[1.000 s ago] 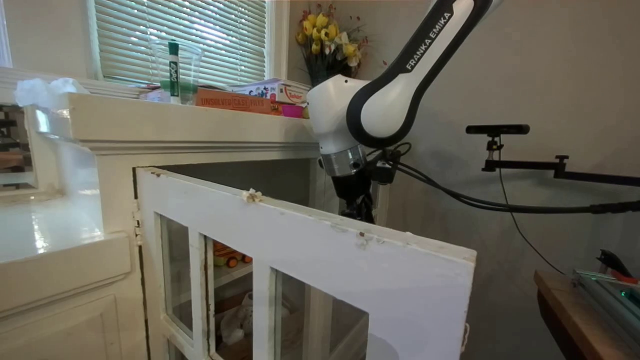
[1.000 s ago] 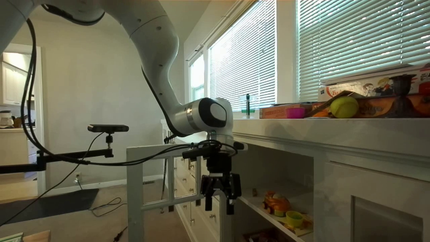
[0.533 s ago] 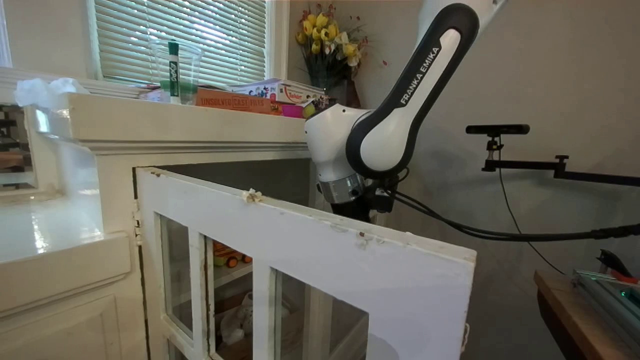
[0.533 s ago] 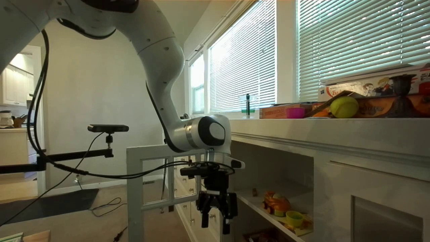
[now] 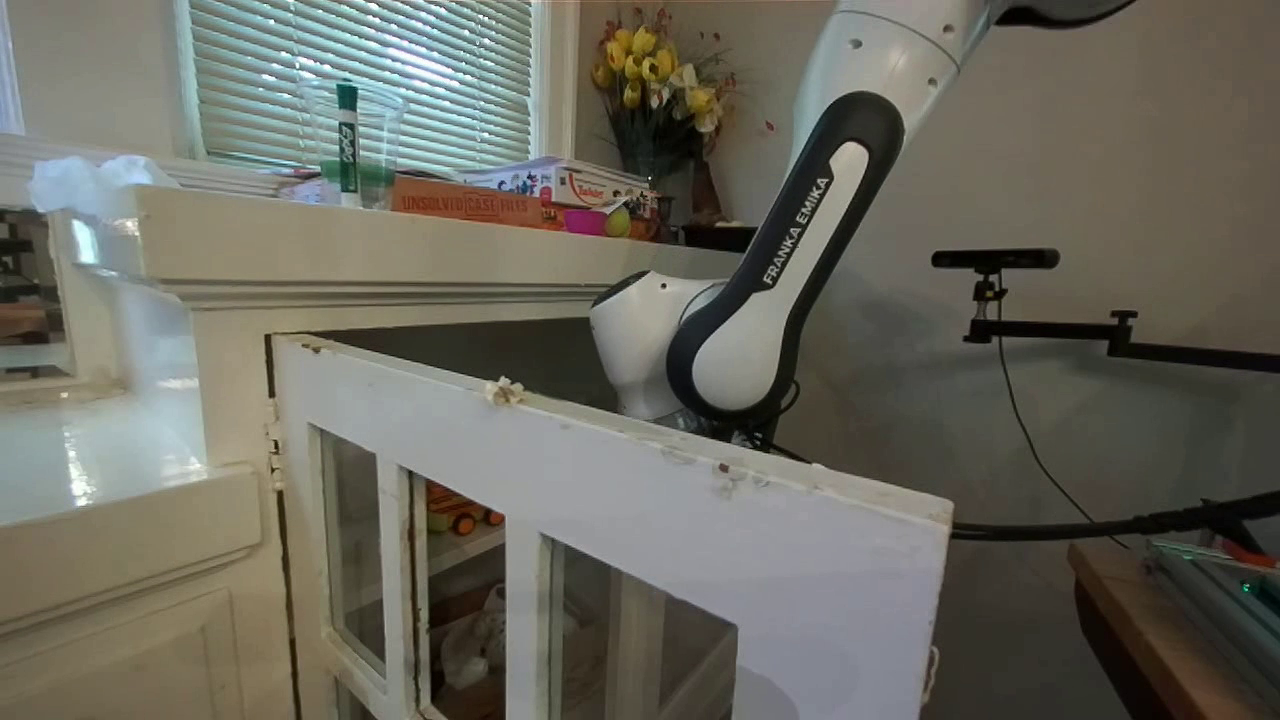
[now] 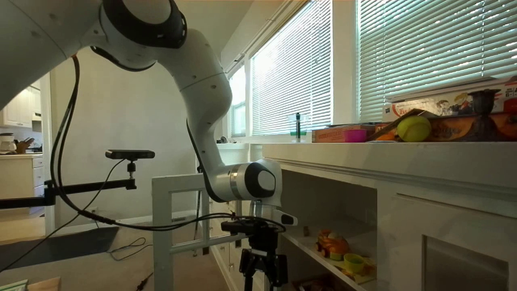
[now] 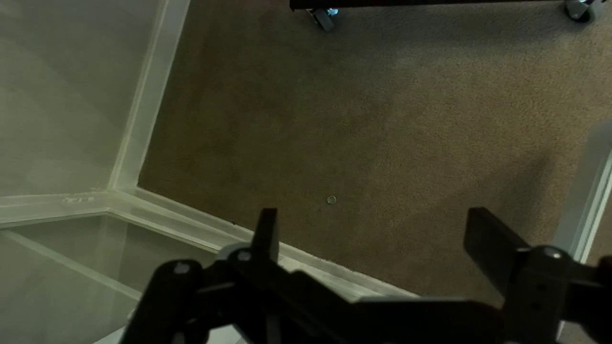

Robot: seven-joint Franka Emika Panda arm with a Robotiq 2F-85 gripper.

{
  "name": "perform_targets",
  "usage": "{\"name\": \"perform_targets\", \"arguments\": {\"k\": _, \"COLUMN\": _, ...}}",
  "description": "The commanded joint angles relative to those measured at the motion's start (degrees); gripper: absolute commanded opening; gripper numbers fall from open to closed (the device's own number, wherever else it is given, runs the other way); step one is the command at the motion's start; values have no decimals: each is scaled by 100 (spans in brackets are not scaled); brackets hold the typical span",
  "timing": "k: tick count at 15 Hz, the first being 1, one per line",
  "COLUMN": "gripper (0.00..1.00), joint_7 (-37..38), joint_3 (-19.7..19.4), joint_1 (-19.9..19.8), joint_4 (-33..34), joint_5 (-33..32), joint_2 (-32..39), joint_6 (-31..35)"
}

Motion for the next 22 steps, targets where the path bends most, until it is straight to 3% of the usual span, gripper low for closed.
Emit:
{"name": "perform_targets", "arguments": {"k": 1, "gripper": 100, "joint_7": -191, "joint_3": -13, "joint_1": 38, "joint_4": 728, "joint_5": 301, "joint_2": 599, "joint_6": -439}}
{"name": "perform_targets", "arguments": {"k": 3, "gripper": 100, "joint_7": -233, "joint_3": -13, "joint_1": 61, "joint_4": 921, "joint_5": 323, "joint_2": 737, "joint_6": -703}}
{"name": "perform_targets", "arguments": {"k": 4, "gripper": 100, "joint_7": -105, "joint_3": -93, "joint_1": 96, "joint_4": 534, "joint_5": 203, "joint_2": 489, "joint_6": -368}}
{"name": "perform_targets", "arguments": {"k": 8, "gripper": 100, "joint_7": -121, "joint_3": -89, "joint_1": 99, "joint_4": 752, "joint_5": 214, "joint_2": 657, "joint_6": -522}}
{"name": "perform_targets", "arguments": {"k": 11, "gripper": 100, "joint_7": 261, "joint_3": -215, "joint_1": 130, "joint_4": 832, "joint_5": 212, "joint_2": 775, "joint_6": 354}}
{"name": "perform_targets", "arguments": {"k": 16, "gripper": 100, "joint_7": 756, "joint_3": -827, "joint_1": 543, "joint_4": 962, "joint_5": 23, "joint_2": 1116, "joint_6": 2018}}
{"name": "perform_targets", "arguments": {"k": 22, "gripper": 100, "joint_7": 809, "joint_3": -1386, "joint_1": 1093, "joint_4": 1255, "joint_5": 148, "joint_2": 1606, "joint_6": 2850}}
